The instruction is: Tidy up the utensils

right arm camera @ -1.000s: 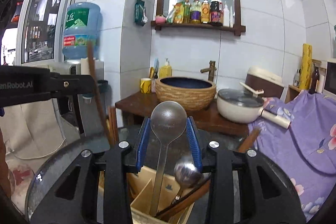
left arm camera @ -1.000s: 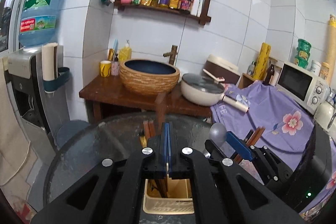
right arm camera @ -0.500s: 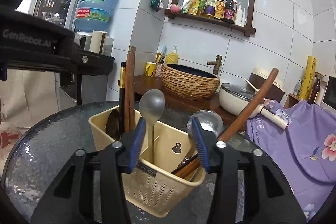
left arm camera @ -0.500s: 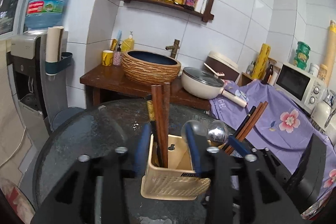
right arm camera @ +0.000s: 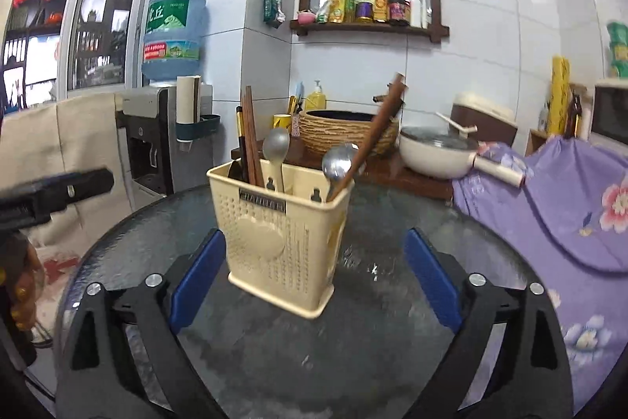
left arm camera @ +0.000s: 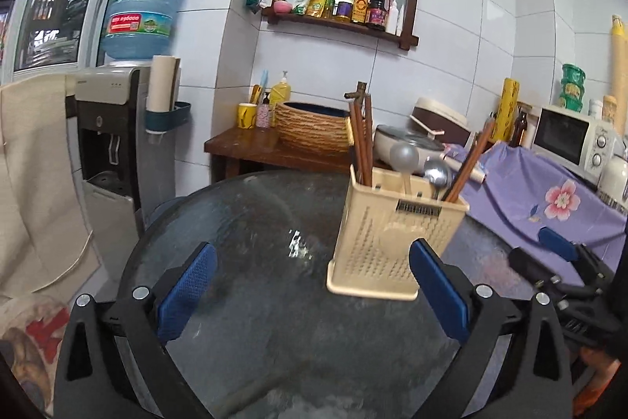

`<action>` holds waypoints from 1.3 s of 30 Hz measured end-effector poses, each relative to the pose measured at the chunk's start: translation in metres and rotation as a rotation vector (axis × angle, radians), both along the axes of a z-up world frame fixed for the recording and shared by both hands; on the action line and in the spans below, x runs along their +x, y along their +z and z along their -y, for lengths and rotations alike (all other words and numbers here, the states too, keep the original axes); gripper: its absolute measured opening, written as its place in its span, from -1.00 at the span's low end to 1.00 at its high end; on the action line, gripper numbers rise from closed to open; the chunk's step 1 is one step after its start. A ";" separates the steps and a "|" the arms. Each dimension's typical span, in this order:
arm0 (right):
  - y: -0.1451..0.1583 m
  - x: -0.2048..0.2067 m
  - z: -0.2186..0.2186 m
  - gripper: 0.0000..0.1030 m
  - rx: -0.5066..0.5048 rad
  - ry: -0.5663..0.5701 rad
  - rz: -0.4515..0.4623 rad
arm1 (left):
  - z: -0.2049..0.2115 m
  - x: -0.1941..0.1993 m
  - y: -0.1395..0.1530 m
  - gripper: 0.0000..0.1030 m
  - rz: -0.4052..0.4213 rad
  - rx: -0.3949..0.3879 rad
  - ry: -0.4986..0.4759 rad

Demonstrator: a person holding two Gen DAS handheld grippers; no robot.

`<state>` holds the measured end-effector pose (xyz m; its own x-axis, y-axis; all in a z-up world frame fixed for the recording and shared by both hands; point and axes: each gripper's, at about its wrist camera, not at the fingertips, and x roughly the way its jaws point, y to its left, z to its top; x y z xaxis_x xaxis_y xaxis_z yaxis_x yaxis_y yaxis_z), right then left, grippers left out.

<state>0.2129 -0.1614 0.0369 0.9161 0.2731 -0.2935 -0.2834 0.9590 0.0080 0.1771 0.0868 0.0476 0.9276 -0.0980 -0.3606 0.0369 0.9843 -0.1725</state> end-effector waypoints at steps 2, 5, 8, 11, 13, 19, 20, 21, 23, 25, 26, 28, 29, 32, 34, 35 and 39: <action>-0.007 -0.016 0.009 0.80 0.029 0.004 -0.017 | 0.000 -0.013 -0.007 0.88 -0.002 -0.009 -0.003; -0.021 -0.046 0.017 0.89 0.056 0.014 -0.042 | 0.006 -0.038 -0.014 0.88 0.013 -0.008 -0.014; -0.032 -0.076 0.018 0.89 0.050 0.044 -0.047 | 0.017 -0.064 -0.017 0.88 0.041 0.000 -0.058; -0.037 -0.106 0.021 0.89 0.032 0.068 -0.025 | 0.028 -0.084 -0.018 0.88 0.038 0.005 -0.105; -0.038 -0.123 0.025 0.89 0.044 0.080 -0.010 | 0.036 -0.095 -0.020 0.88 0.017 0.012 -0.126; -0.032 -0.160 0.035 0.89 0.042 0.096 0.027 | 0.048 -0.129 -0.022 0.88 0.017 0.013 -0.141; -0.032 -0.167 0.037 0.89 0.040 0.095 0.033 | 0.049 -0.134 -0.022 0.88 0.023 0.012 -0.141; -0.032 -0.171 0.037 0.89 0.038 0.096 0.036 | 0.051 -0.139 -0.022 0.88 0.026 0.012 -0.147; -0.032 -0.181 0.040 0.89 0.042 0.099 0.044 | 0.054 -0.146 -0.024 0.88 0.029 0.021 -0.149; -0.031 -0.188 0.043 0.89 0.051 0.106 0.050 | 0.057 -0.152 -0.025 0.88 0.031 0.034 -0.143; -0.031 -0.192 0.044 0.89 0.052 0.108 0.051 | 0.058 -0.154 -0.026 0.88 0.029 0.037 -0.140; -0.031 -0.198 0.046 0.89 0.049 0.107 0.056 | 0.058 -0.158 -0.027 0.88 0.028 0.030 -0.140; -0.031 -0.201 0.047 0.89 0.050 0.109 0.057 | 0.057 -0.160 -0.027 0.88 0.028 0.021 -0.143; -0.030 -0.204 0.049 0.89 0.050 0.110 0.055 | 0.056 -0.165 -0.028 0.88 0.031 0.009 -0.139; -0.030 -0.206 0.052 0.89 0.054 0.110 0.058 | 0.057 -0.167 -0.027 0.88 0.034 0.015 -0.138; -0.029 -0.207 0.052 0.89 0.057 0.111 0.057 | 0.057 -0.168 -0.026 0.88 0.036 0.018 -0.137; -0.028 -0.210 0.052 0.89 0.056 0.110 0.064 | 0.058 -0.171 -0.025 0.88 0.043 0.020 -0.138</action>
<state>0.0031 -0.2139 0.0089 0.8962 0.3869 -0.2172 -0.3881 0.9208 0.0392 0.0060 0.0291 0.0226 0.9204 -0.2189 -0.3240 0.1790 0.9725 -0.1487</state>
